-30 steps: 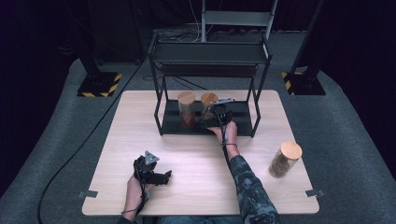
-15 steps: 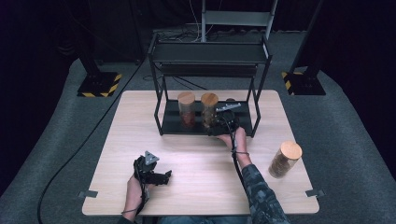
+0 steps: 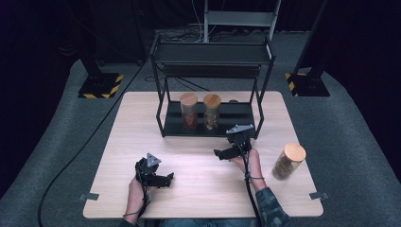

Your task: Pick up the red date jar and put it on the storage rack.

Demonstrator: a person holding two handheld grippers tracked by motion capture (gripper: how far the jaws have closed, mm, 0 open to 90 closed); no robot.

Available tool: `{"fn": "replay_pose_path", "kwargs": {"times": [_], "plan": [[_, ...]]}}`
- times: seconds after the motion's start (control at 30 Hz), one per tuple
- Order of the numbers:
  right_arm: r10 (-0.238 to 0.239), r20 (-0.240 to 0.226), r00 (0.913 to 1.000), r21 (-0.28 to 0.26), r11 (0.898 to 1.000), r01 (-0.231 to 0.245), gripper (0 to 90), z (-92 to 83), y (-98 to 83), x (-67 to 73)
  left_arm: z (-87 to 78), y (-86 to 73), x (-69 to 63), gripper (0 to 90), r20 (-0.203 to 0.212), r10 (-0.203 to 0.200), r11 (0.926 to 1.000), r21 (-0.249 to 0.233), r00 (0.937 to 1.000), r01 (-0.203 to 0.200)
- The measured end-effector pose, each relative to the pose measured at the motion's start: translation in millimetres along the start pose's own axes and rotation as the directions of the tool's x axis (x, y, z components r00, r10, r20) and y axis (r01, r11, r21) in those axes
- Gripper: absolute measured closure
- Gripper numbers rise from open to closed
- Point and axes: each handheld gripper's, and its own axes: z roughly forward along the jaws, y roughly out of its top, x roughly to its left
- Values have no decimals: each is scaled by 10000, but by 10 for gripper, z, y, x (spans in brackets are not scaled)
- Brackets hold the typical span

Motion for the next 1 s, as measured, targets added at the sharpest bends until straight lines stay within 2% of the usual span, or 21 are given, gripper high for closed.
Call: {"fn": "replay_pose_path", "kwargs": {"times": [0.27, 0.43, 0.67, 0.83, 1.0], "plan": [[74, -20, 10000, -24, 10000, -74, 0, -215, -392, 90, 0, 0, 0, 1, 1, -1, 10000, -2, 10000, 1], [228, -120, 9997, 4, 9997, -228, 0, -339, -564, 144, 0, 1, 1, 1, -4, 12, 10000, 4, 10000, -12], [499, 30, 9987, 48, 9987, -499, 0, -481, -767, 187, 2, 3, 2, 1, -27, -25, 10000, 1, 10000, 25], [755, 281, 9967, -123, 9971, -752, 0, -605, -886, 203, 3, 3, 1, 1, -31, -22, 10000, -7, 10000, 21], [976, 564, 9936, -44, 9952, -975, 0, -727, -1027, 201, 3, 3, 1, 1, -30, -23, 10000, -8, 10000, 23]]}}
